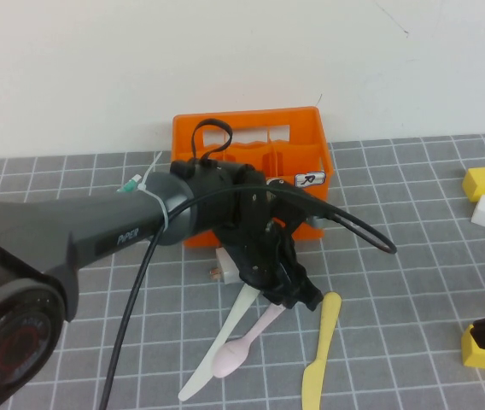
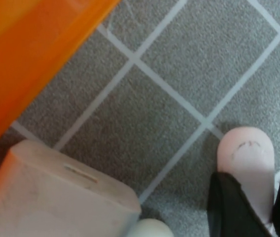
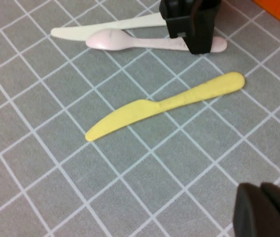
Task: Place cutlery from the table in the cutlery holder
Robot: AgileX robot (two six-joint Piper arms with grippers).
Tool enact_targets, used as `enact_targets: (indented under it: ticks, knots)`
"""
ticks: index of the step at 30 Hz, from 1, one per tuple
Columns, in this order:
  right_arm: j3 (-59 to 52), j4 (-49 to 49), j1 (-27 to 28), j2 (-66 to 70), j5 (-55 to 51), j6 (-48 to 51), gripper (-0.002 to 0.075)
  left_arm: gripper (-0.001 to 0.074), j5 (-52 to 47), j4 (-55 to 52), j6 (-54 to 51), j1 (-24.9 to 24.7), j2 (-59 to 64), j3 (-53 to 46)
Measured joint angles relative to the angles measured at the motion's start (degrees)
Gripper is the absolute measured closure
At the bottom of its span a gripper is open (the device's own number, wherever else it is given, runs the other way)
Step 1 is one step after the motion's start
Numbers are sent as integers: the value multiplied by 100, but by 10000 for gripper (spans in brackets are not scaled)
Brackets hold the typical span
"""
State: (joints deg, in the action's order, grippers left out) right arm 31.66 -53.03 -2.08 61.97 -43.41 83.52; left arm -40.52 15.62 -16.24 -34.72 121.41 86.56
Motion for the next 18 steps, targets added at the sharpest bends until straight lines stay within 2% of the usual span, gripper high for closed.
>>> enact_targets:
  ticks: [11,14,18]
  knots:
    - [0,0,0,0,0,0,729,590,-988,-118,9,0,-63,145]
    - [0,0,0,0,0,12,729,685,-1387,-188,9,0,-204,158]
    - [0,0,0,0,20,21,729,724,-1681,-292,9,0,-429,158]
